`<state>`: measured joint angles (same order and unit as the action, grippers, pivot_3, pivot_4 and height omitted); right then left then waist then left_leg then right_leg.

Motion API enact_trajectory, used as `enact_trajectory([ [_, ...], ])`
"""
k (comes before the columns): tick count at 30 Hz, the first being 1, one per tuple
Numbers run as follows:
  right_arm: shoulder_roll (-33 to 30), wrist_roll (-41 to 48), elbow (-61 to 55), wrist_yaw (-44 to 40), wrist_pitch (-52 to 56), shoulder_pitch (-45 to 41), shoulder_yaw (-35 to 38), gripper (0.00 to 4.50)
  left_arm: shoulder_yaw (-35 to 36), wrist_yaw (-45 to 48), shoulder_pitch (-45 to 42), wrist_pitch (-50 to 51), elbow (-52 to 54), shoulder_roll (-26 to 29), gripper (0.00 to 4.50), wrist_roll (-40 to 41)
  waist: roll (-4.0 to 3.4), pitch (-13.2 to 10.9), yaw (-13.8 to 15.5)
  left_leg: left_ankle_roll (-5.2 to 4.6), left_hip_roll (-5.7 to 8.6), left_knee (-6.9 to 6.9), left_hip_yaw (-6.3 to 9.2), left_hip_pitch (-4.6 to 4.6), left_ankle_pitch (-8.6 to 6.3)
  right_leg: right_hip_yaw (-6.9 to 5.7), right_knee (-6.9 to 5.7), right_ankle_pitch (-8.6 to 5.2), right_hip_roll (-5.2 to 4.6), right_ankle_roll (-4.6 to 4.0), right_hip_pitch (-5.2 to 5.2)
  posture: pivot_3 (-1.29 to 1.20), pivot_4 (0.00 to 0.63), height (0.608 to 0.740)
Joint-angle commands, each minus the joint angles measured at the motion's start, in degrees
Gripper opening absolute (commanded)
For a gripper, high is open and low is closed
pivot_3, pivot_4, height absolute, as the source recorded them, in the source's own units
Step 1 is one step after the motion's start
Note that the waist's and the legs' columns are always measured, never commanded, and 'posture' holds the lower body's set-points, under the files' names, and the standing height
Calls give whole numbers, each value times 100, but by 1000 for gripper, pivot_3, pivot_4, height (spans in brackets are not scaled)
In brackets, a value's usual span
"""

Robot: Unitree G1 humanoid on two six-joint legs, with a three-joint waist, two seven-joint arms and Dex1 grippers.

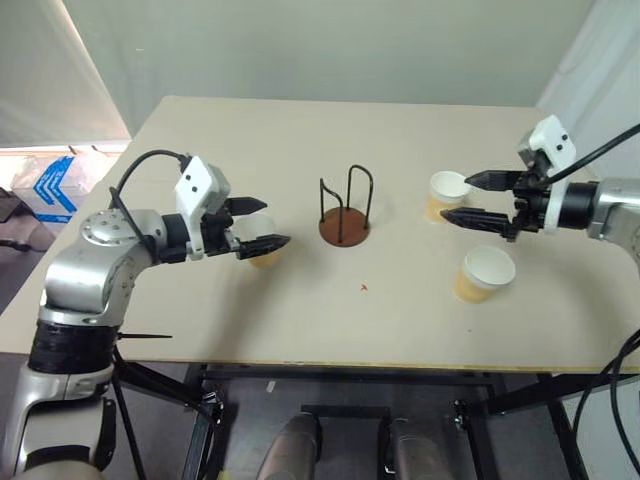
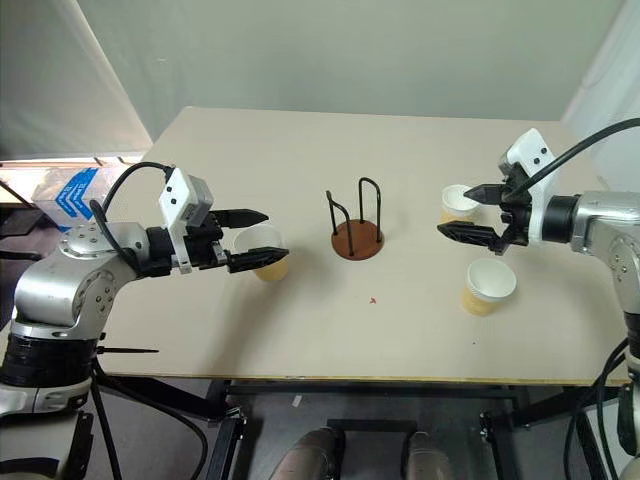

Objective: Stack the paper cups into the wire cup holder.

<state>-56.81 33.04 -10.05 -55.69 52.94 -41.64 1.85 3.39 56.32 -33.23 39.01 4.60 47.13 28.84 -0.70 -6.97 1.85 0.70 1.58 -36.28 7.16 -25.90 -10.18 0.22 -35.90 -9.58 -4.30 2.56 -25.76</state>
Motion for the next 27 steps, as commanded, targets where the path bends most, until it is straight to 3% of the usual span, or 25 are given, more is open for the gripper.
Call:
enact_trajectory([
  [1, -182, 271, -539, -152, 169, 59, 264, 4491, 140, 159, -226, 54, 191, 62, 4500, 181, 1, 0, -3, 0, 0, 0, 0, 1, 0, 0, 1, 0, 0, 1, 1, 0, 150, 740],
  [10, -125, 639, -885, 88, 551, 166, 552, 4491, -172, 464, -823, 208, -197, -31, 4500, 144, 1, 0, -4, -4, 2, -4, 1, 4, 12, 3, -1, 0, 0, 3, 9, 0, 150, 740],
  [27, -185, 1085, -1304, 366, 893, 443, 934, 4491, -1032, 124, -1371, -86, -661, -918, 4500, -647, 4, -1, 0, -11, 4, -9, -2, -1, 16, 3, 5, 6, -1, 31, 12, 0, 150, 740],
])
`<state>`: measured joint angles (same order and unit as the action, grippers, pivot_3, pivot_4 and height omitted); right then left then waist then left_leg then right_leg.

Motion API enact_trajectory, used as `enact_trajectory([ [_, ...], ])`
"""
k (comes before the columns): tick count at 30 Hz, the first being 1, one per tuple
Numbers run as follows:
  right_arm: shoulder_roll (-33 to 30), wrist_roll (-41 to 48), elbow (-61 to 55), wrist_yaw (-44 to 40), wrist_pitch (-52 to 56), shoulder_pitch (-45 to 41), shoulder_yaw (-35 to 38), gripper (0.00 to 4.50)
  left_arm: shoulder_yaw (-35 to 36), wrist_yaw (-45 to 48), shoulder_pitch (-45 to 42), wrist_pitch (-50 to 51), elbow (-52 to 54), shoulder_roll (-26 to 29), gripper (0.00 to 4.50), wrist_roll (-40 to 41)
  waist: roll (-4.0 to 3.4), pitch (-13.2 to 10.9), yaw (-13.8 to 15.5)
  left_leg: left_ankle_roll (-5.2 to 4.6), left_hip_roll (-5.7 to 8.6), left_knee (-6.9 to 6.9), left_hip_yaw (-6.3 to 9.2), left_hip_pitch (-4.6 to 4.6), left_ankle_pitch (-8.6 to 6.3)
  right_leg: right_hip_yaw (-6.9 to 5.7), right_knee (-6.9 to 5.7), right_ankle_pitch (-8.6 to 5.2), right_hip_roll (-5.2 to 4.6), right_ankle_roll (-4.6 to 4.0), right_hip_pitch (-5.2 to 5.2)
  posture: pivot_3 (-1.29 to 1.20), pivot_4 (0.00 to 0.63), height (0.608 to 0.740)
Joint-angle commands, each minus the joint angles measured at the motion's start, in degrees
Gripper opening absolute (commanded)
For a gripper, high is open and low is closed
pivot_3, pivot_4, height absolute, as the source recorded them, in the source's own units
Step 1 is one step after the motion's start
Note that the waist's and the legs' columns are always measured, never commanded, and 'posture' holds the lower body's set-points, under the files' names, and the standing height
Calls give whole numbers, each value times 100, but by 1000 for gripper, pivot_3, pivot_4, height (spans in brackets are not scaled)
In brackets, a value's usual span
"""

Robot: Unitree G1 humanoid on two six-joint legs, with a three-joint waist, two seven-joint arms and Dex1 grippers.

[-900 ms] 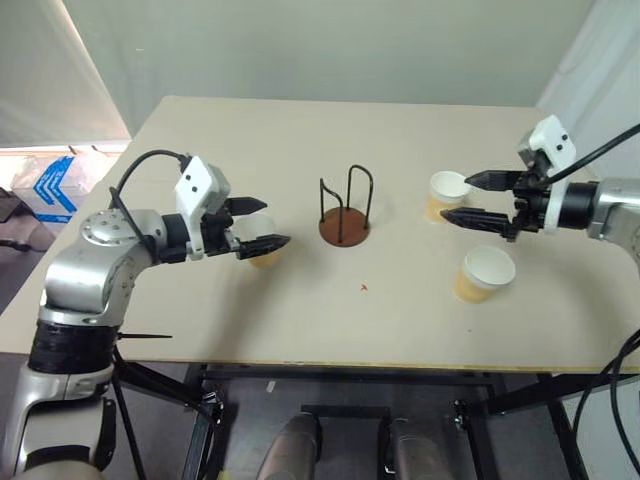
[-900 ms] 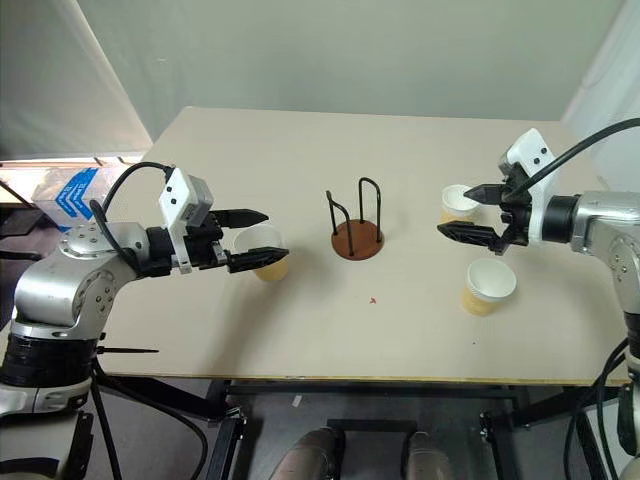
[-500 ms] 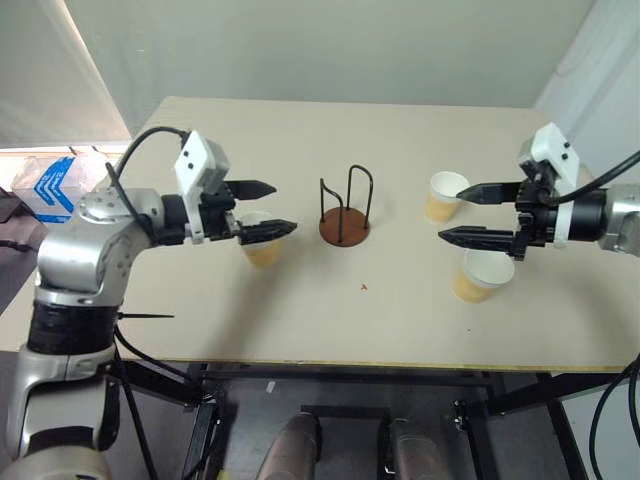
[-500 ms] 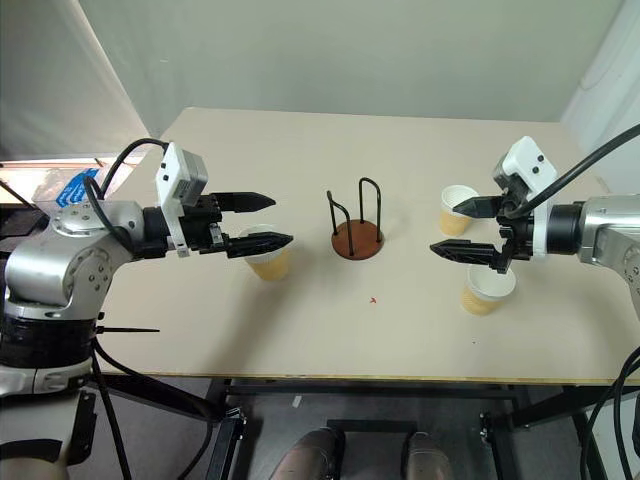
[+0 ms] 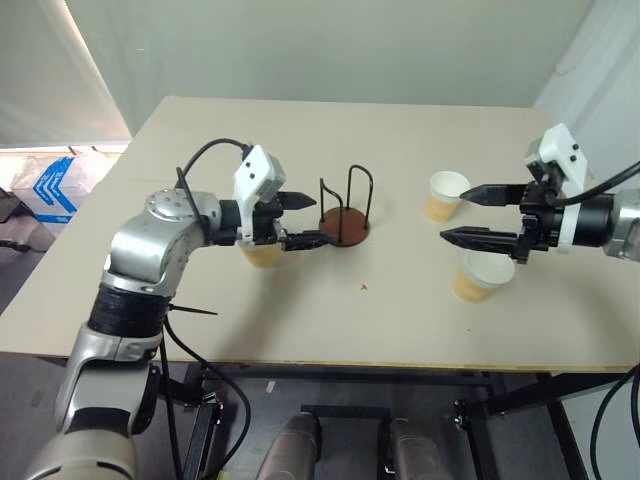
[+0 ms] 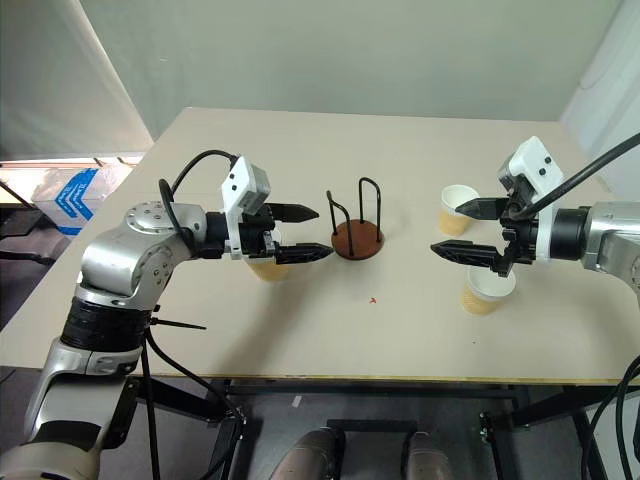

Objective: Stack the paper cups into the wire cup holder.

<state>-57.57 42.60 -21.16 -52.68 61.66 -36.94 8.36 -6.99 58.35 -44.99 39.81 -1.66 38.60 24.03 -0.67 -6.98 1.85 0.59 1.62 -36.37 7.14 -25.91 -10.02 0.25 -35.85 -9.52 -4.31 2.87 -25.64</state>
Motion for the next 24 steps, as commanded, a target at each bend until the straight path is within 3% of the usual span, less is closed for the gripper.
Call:
enact_trajectory([
  [1, -118, 139, -197, 81, 23, -13, 310, 4491, -27, -133, -214, -199, -89, -124, 4500, -235, 0, 0, 0, -1, 1, -2, 0, 0, 0, 0, 0, 0, 0, 1, 1, 0, 150, 740],
  [24, -109, 360, -450, 265, 46, 182, 371, 4491, -294, -537, -572, -931, -1229, -1248, 4500, -1060, 2, -1, 30, -20, 21, -26, 2, -10, 7, 18, 10, 14, -3, 41, 13, 0, 150, 740],
])
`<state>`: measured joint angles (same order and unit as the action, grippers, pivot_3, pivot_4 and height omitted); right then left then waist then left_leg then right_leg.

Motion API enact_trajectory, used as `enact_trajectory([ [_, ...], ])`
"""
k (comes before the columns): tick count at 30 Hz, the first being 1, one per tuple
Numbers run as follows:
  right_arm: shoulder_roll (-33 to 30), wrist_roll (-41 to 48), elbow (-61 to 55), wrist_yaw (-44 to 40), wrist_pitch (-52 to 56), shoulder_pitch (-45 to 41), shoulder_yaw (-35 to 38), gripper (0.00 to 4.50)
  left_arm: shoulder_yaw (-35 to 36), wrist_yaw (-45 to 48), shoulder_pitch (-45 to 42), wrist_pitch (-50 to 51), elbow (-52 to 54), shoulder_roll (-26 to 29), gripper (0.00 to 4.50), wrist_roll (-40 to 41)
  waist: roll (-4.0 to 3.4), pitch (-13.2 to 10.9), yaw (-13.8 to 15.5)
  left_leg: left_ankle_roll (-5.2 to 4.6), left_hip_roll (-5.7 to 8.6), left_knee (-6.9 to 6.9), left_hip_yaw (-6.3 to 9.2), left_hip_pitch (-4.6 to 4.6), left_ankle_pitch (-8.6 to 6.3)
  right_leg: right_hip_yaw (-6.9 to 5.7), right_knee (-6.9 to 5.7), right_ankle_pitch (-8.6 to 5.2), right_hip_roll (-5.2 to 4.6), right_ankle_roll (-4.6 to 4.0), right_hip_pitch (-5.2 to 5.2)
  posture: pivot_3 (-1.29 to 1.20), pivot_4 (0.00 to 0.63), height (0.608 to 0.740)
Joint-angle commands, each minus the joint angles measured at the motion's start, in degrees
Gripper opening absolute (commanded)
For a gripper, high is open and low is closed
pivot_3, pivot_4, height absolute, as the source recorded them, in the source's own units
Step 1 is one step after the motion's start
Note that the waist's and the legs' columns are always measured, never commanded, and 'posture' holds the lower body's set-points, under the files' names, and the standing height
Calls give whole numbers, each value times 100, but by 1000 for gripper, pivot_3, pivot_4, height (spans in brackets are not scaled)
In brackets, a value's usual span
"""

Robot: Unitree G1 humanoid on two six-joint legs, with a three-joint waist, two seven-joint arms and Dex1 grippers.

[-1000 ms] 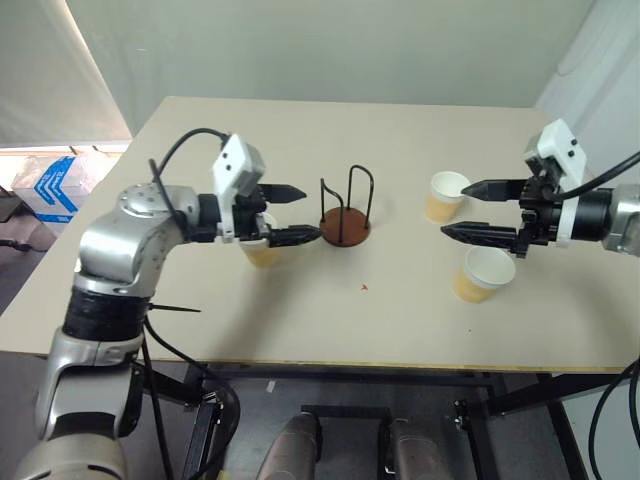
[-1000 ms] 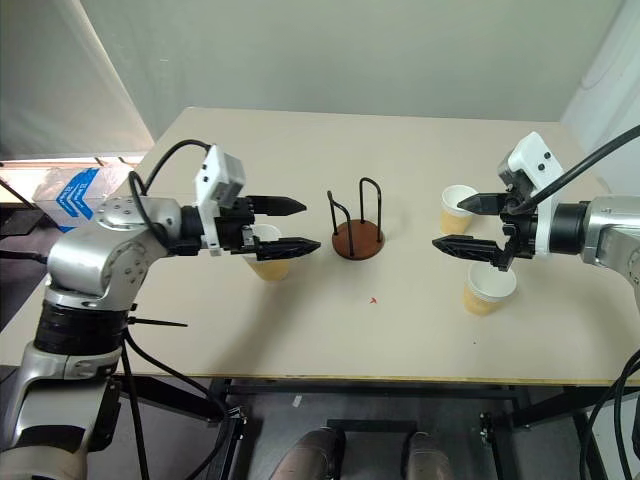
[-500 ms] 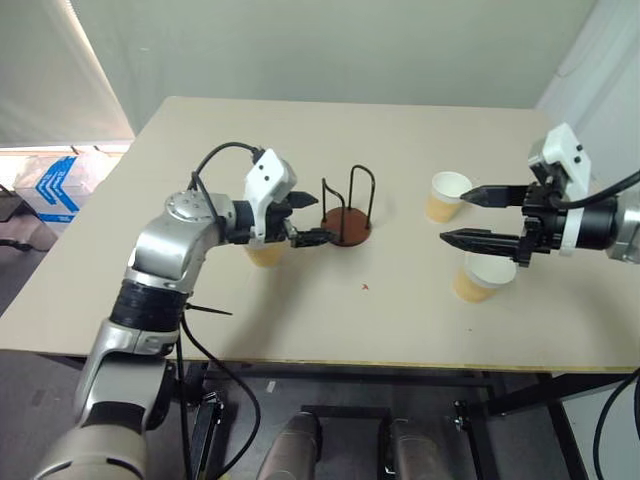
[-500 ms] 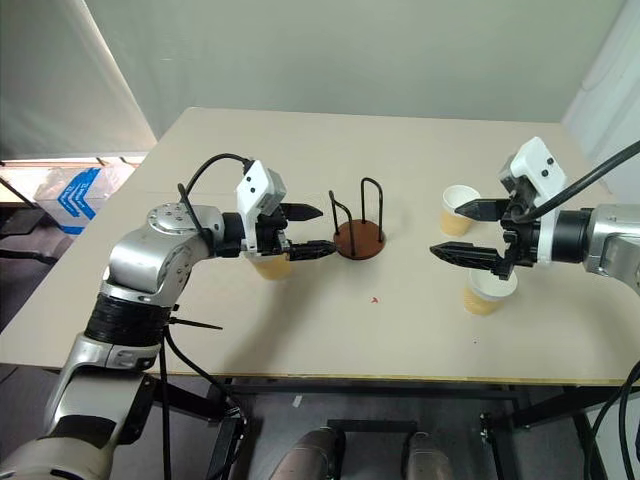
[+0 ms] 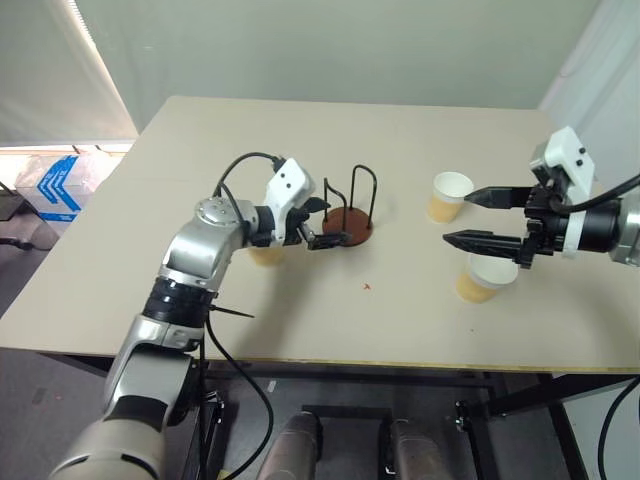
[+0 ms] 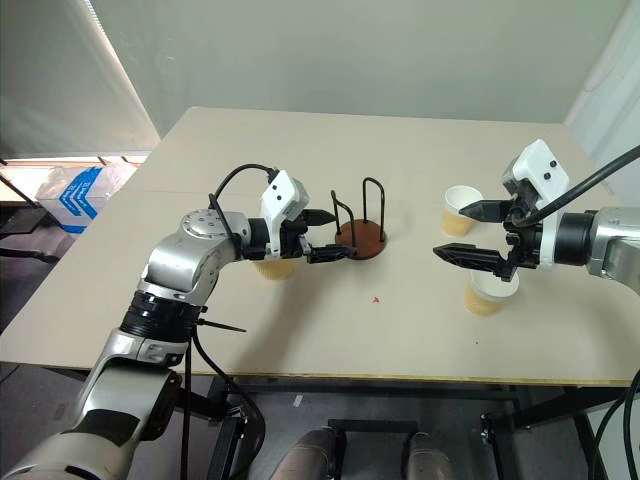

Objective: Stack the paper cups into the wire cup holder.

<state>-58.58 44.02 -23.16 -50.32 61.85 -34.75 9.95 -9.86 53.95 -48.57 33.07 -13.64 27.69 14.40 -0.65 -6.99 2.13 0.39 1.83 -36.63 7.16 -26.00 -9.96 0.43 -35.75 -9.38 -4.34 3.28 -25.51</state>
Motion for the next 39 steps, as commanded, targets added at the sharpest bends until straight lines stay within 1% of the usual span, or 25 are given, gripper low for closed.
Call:
enact_trajectory([
  [1, -6, 262, -278, 39, 48, -39, 217, 4491, -15, -106, -229, -295, -68, -208, 4500, -122, 0, 0, 5, 0, 1, 0, 0, -1, 0, 2, 0, 0, 0, 1, 0, 0, 150, 740],
  [11, -22, 437, -327, 245, 94, -59, 251, 4491, -41, -305, -466, -607, -608, -734, 4500, -418, 1, 0, 20, -15, 12, -4, -7, -4, -3, 31, 8, 1, 0, 31, 2, 0, 150, 740],
  [12, -22, 449, -331, 263, 92, -46, 260, 4498, -5, -419, -508, -632, -737, -805, 4319, -458, 1, 0, 21, -16, 12, -4, -9, -3, -4, 34, 8, 2, 0, 35, 2, 0, 150, 740],
  [14, -22, 466, -333, 297, 82, -16, 281, 4500, 37, -640, -586, -736, -977, -925, 3940, -554, 1, 0, 23, -19, 14, -5, -9, -3, -3, 39, 10, 10, 0, 52, 4, 0, 150, 740],
  [16, -22, 483, -331, 324, 71, 7, 294, 4500, 33, -794, -628, -881, -1145, -999, 3268, -660, 1, 0, 26, -23, 16, -5, -11, -5, -2, 44, 21, 11, 1, 53, 6, 0, 150, 740],
  [17, -19, 492, -333, 339, 69, 12, 294, 4500, 44, -858, -643, -938, -1211, -1030, 3003, -691, 1, 0, 29, -27, 16, -5, -13, -5, -3, 47, 28, 14, 1, 57, 9, 0, 150, 740],
  [19, -10, 508, -338, 365, 68, 22, 299, 4500, 105, -992, -684, -994, -1327, -1115, 2212, -692, 1, 0, 31, -34, 19, -5, -18, -6, -5, 57, 41, 25, 1, 72, 11, 0, 150, 740],
  [25, -28, 536, -353, 396, 60, 57, 310, 4500, 352, -1264, -776, -1051, -1527, -1343, 75, -572, 1, 0, 36, -53, 39, -7, -39, -14, -7, 103, 76, 39, -1, 98, 13, 0, 150, 740],
  [28, -60, 533, -366, 412, 68, 67, 302, 4500, 465, -1110, -775, -995, -1440, -1361, 30, -424, 1, 0, 35, -57, 40, -19, -57, -16, -10, 117, 81, 54, -2, 131, 13, 0, 150, 740],
  [29, -79, 543, -366, 419, 94, 66, 305, 4500, 495, -939, -765, -946, -1348, -1334, 30, -310, 0, 0, 35, -63, 40, -23, -60, -16, -15, 119, 81, 60, -2, 144, 13, 0, 150, 740],
  [32, -188, 568, -363, 426, 175, 48, 353, 4500, 442, -293, -693, -791, -983, -1123, 30, -55, 0, 0, 36, -65, 40, -30, -62, -18, -20, 121, 82, 60, -2, 147, 13, 0, 150, 740],
  [35, -444, 523, -366, 312, 149, 123, 452, 4500, 314, 381, -576, -580, -540, -829, 30, 150, 0, 0, 37, -63, 40, -33, -63, -22, -22, 121, 83, 58, -2, 146, 11, 0, 150, 740],
  [39, -1115, 501, -311, -151, 85, 485, 890, 4500, -27, 1710, -295, -209, 383, -130, 30, 545, 0, 0, 42, -52, 39, -37, -63, -26, -32, 123, 83, 27, -3, 111, 9, 0, 150, 740],
])
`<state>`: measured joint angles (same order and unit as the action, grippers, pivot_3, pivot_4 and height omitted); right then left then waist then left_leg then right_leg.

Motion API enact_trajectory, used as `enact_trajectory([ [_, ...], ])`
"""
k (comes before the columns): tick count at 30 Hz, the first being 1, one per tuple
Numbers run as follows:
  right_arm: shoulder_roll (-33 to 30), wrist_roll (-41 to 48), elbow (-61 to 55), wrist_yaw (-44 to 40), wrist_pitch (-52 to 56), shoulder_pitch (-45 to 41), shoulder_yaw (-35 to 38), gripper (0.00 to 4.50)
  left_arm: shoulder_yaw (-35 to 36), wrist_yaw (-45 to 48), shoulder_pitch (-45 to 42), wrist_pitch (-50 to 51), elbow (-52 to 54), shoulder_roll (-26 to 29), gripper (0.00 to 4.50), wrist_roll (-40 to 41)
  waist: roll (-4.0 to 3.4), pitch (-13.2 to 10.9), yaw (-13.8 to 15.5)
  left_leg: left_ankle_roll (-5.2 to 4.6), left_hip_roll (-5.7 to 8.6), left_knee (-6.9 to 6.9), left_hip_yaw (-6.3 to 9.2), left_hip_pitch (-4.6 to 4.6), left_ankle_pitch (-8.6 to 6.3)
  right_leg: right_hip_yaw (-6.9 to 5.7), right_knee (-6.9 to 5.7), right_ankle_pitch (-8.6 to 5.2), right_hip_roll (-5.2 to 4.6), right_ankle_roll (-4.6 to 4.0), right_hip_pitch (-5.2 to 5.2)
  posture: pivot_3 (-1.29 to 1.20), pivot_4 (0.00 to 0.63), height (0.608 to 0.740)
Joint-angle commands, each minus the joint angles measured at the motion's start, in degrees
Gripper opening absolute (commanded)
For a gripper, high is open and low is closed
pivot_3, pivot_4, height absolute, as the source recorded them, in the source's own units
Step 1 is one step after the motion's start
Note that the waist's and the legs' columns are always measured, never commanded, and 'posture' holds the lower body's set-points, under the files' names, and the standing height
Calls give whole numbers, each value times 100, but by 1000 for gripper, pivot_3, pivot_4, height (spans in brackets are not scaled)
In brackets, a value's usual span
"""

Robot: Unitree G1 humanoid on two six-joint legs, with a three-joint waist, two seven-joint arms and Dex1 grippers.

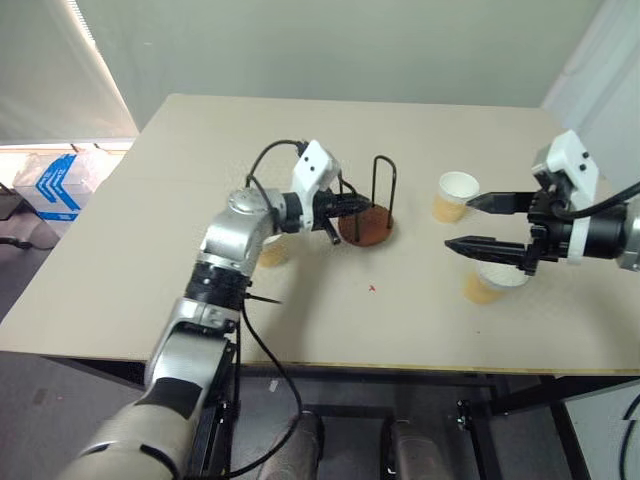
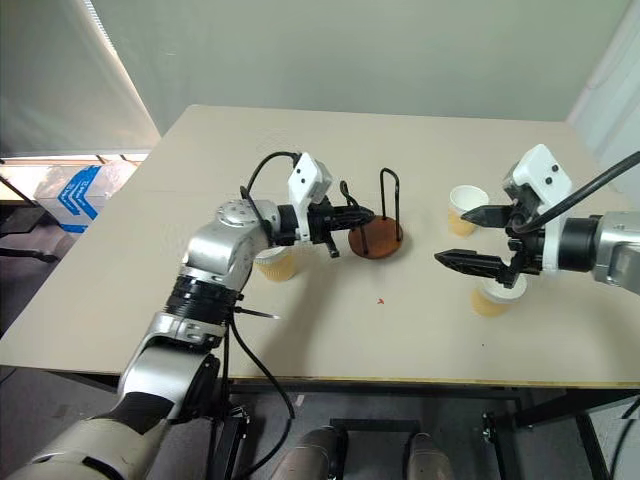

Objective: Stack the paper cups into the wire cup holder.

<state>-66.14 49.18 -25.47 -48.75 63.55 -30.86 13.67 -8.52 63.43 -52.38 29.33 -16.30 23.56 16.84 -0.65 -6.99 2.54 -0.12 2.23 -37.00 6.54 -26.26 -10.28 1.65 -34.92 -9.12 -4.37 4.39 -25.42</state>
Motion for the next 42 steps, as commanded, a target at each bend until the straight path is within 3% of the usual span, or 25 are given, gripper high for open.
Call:
enact_trajectory([
  [1, -527, 4, -71, -431, -69, 188, 666, 4500, -252, 970, 140, 173, 795, 401, 30, 332, 0, 0, 3, 4, 0, -1, 0, 0, -2, 0, 0, -4, 0, 0, 0, 0, 150, 740],
  [5, -1018, 23, -75, -776, 3, 523, 1162, 4500, -450, 1336, 210, 45, 963, 541, 30, 343, 0, 0, 39, -31, 0, -7, 1, -4, -32, -1, -2, -11, -3, 1, 0, 0, 150, 740],
  [10, -1283, -45, -119, -894, 32, 816, 1631, 4500, -651, 1292, 142, -550, 689, 205, 30, 135, 0, 0, 49, -38, 2, -16, -1, -6, -35, 1, -2, -9, -8, 6, 1, 0, 150, 740],
  [22, -1185, 109, -448, -671, 336, 1014, 2008, 4500, -1258, 1119, 543, -1866, 2, -137, 30, -813, -1, 1, 44, -53, 1, -18, -17, -2, -46, 9, -2, 0, -7, 72, 1, 0, 150, 740],
  [27, -1165, 5, -390, -626, 66, 944, 1742, 4500, -1293, 1466, 883, -1501, 535, 236, 1502, -671, -7, 4, 27, -57, 0, -17, -19, 3, -50, 9, -2, -9, -6, 63, 5, 0, 150, 740],
  [35, -1194, -212, 1, -645, -536, 585, 1041, 4500, -783, 1266, 980, -1734, 483, 887, 4333, -757, -7, 4, 9, -56, 0, -19, -19, 3, -48, 10, -3, -25, -5, 35, 4, 0, 150, 740],
  [42, -1033, -457, 399, -655, -916, -49, 194, 4500, -347, 1211, 798, -1517, 627, 1004, 4464, -473, -7, 4, 4, -58, 1, -21, -19, 4, -46, 12, -4, -18, -6, 28, 4, 0, 150, 740],
])
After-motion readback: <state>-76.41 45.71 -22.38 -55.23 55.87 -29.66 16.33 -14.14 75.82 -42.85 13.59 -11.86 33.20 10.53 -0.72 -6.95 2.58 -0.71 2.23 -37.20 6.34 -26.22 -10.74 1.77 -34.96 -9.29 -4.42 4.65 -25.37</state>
